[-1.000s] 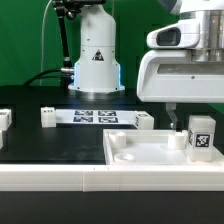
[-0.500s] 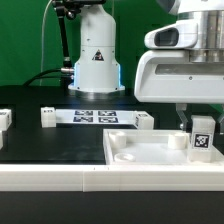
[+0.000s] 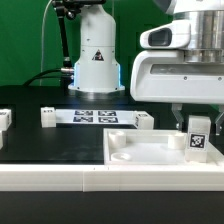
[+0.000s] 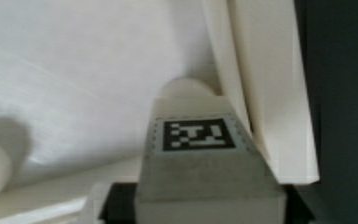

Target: Assemble one leg

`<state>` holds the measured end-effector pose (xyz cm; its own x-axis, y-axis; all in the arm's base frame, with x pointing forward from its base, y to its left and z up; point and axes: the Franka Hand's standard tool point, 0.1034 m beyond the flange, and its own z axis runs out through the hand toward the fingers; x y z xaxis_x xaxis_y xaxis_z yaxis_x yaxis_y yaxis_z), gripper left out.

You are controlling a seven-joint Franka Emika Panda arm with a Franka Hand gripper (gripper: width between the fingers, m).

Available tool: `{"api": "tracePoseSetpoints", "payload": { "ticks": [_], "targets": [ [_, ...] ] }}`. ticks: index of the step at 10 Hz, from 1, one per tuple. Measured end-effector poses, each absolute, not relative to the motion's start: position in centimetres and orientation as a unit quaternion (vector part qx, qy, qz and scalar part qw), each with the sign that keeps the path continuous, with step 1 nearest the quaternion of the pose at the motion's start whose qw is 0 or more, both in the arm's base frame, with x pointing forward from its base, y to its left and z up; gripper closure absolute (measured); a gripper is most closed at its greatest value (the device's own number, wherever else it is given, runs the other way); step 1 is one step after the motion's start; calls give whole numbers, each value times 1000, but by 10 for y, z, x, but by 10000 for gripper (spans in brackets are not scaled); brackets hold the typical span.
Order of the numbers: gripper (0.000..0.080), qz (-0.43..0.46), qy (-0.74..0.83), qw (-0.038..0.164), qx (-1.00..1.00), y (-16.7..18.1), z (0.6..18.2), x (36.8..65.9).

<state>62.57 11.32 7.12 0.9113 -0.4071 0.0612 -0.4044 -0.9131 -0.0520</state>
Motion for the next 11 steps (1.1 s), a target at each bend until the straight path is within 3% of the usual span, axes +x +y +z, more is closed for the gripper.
{"api": "tracePoseSetpoints", "payload": {
  "ticks": [6, 7, 8, 11],
  "targets": [
    [496, -43, 361, 0, -932, 93, 71, 622],
    [415, -43, 362, 1, -931, 93, 71, 622],
    [208, -43, 362, 1, -931, 93, 71, 622],
    [153, -43, 362, 0, -931, 93, 70, 622]
  ]
}}
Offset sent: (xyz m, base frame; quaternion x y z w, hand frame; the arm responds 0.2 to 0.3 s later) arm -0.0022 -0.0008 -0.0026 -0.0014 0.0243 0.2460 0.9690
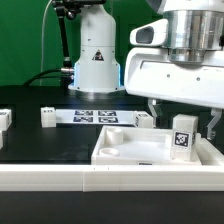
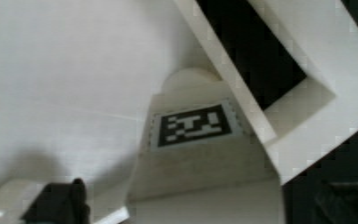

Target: Assemble one leg

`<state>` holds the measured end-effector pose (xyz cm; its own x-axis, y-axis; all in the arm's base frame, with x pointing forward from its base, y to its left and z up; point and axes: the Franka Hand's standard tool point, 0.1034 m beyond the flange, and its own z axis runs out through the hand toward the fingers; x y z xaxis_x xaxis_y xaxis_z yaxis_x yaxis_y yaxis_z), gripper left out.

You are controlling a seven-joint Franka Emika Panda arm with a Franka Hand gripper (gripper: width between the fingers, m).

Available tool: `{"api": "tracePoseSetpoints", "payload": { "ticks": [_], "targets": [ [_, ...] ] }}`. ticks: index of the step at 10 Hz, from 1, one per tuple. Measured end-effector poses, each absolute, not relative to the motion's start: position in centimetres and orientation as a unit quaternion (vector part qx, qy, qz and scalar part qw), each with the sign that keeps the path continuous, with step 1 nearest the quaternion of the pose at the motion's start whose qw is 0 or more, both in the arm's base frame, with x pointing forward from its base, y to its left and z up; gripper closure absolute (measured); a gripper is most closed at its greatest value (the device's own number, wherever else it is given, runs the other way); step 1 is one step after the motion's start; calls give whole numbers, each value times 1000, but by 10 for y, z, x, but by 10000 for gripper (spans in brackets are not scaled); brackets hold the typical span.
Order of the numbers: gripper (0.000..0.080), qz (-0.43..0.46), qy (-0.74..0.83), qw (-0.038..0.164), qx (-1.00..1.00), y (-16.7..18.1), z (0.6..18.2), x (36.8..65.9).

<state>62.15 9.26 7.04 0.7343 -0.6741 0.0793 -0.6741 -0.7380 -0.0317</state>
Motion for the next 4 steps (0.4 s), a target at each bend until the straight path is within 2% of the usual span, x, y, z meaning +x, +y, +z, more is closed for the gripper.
{"api": "tracePoseSetpoints", "payload": {
  "ticks": [4],
  "targets": [
    [150, -43, 362, 0, -931, 93, 70, 621]
  ]
}}
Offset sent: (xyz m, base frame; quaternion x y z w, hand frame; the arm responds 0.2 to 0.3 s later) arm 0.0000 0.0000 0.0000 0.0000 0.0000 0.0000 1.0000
